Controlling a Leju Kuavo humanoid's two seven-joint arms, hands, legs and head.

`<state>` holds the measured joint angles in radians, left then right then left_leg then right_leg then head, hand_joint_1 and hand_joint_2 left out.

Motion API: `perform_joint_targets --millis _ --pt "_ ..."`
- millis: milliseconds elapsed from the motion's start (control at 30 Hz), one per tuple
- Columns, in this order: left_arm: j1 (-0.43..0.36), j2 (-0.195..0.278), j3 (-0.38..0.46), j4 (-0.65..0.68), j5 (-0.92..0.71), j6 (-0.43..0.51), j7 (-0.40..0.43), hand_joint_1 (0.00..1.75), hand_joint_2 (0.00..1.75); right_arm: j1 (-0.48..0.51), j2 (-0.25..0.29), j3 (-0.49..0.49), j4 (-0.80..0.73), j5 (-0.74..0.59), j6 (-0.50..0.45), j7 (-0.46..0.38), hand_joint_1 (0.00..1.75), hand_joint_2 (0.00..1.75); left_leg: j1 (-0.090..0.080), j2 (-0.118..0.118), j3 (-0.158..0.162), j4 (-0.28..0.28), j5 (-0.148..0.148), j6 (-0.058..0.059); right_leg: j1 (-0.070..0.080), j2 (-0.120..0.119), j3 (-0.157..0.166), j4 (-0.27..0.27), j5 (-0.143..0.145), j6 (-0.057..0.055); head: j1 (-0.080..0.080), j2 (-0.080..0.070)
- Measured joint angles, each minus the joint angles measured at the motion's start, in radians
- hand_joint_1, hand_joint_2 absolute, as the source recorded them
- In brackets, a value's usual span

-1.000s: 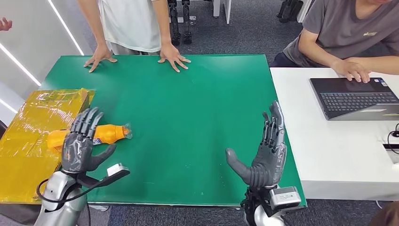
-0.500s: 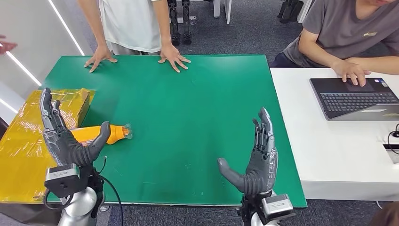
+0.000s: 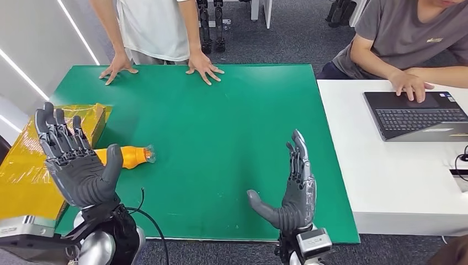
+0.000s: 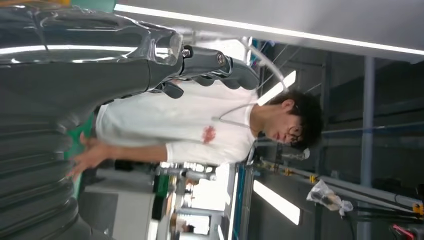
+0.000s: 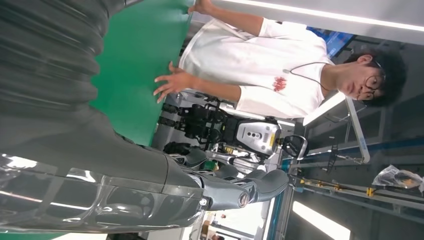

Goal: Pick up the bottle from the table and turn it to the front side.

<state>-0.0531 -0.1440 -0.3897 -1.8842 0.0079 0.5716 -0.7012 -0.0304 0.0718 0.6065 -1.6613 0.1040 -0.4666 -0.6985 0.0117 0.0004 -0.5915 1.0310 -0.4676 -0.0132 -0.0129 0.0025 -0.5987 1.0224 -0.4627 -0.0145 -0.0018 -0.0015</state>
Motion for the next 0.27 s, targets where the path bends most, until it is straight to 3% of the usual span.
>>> perform_joint_targets --millis 100,267 --pt "0.023 -0.029 0.012 0.000 0.041 -0.123 0.000 0.00 1.75 -0.005 0.001 0.002 0.005 0.007 -0.004 0.000 0.00 1.75 0.000 0.000 0.000 0.000 0.000 0.000 0.000 0.000 0.000 0.000 0.000 0.000 0.000 0.000" --pt "0.033 -0.054 0.046 0.001 0.012 -0.171 0.000 0.00 1.75 -0.020 0.005 0.001 0.015 0.018 -0.021 0.000 0.00 1.75 0.000 0.000 0.000 0.000 0.000 0.000 0.000 0.000 0.000 0.000 0.000 0.000 0.000 0.000"
